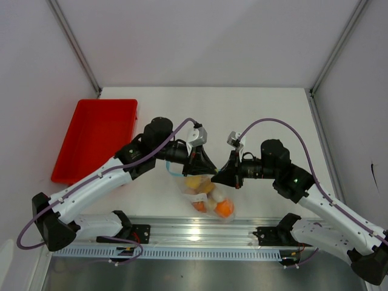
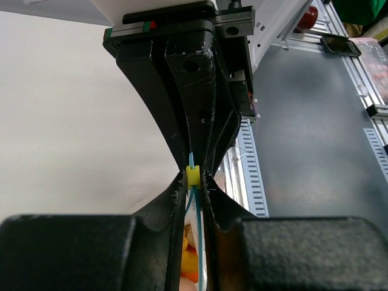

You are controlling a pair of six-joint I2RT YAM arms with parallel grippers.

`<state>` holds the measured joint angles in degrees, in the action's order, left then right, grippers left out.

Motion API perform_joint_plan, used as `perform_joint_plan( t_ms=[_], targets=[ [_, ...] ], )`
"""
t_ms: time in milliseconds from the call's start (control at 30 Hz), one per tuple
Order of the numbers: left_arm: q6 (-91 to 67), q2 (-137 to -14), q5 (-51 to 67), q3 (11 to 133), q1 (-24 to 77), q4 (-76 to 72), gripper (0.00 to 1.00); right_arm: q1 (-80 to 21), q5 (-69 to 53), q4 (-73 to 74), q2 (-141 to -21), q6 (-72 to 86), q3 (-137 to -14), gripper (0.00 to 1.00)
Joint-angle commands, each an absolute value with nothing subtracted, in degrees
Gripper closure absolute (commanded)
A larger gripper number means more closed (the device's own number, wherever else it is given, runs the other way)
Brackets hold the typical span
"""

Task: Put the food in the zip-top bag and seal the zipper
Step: Zip the zipper food storage bag at the center of the board.

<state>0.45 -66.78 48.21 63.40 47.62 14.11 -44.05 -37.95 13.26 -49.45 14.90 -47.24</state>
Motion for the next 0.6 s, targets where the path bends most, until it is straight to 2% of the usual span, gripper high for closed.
perform_joint_plan(
  t_ms=[0,133,200,300,367,400,500,567],
  targets=[
    [0.88,-67.76,49.75,66.01,47.99,15.11,0.80,-43.86,-37.71,11.07,-49.22,14.24,-48.34,1.00],
    [0.88,-68.20,49.75,66.45,47.99,15.73,0.74,-43.86,-37.88,11.42,-49.13,14.15,-48.60,1.00],
    [0.88,-68.29,49.66,66.71,47.99,15.82,0.74,-43.95,-37.97,11.51,-49.13,14.06,-48.60,1.00],
    [0.97,-68.12,49.48,66.71,47.99,15.73,0.79,-43.95,-37.88,11.60,-49.13,13.98,-48.52,1.00],
    [0.88,-68.11,49.57,66.71,47.99,15.73,0.90,-43.95,-37.79,11.69,-49.04,13.97,-48.43,1.00],
    [0.88,-68.12,49.57,66.88,47.99,15.82,0.99,-44.03,-37.71,11.78,-49.13,13.97,-48.43,1.00],
    [0.62,-68.12,49.57,67.15,47.99,16.35,0.99,-44.03,-36.57,12.83,-49.39,13.19,-48.78,1.00],
    [0.44,-68.12,49.04,68.11,47.99,17.22,0.99,-44.03,-35.69,14.76,-49.74,11.87,-49.04,0.91]
  ],
)
